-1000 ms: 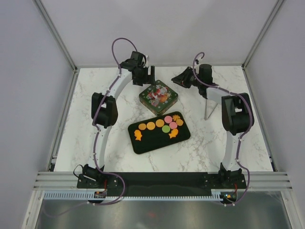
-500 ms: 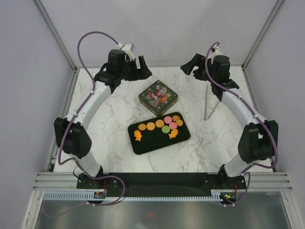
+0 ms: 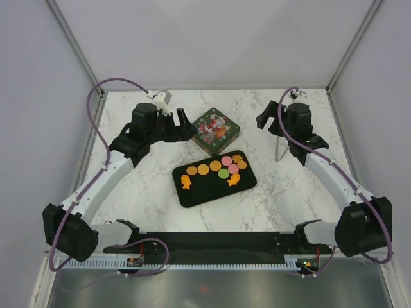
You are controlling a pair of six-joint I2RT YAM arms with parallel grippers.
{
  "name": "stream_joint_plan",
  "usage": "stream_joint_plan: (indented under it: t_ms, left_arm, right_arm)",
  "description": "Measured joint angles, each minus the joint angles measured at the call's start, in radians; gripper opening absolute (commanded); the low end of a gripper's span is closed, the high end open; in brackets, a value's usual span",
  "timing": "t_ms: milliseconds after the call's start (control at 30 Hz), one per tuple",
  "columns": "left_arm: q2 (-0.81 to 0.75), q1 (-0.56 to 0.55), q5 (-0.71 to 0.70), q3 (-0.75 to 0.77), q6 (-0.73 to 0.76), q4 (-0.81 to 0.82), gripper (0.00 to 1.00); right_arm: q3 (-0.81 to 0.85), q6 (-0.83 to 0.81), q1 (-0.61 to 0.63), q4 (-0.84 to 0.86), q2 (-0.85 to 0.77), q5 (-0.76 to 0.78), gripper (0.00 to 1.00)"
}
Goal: Pack the cookies
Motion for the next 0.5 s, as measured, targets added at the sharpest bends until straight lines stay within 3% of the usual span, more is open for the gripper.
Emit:
stream_joint_plan:
  t_ms: [500]
  left_arm:
    - [-0.122, 0.000, 0.014, -0.027, 0.021, -0.054, 0.91]
  right_arm:
    - [-0.035, -0.035, 0.010, -0.027, -0.039, 0.088, 0.98]
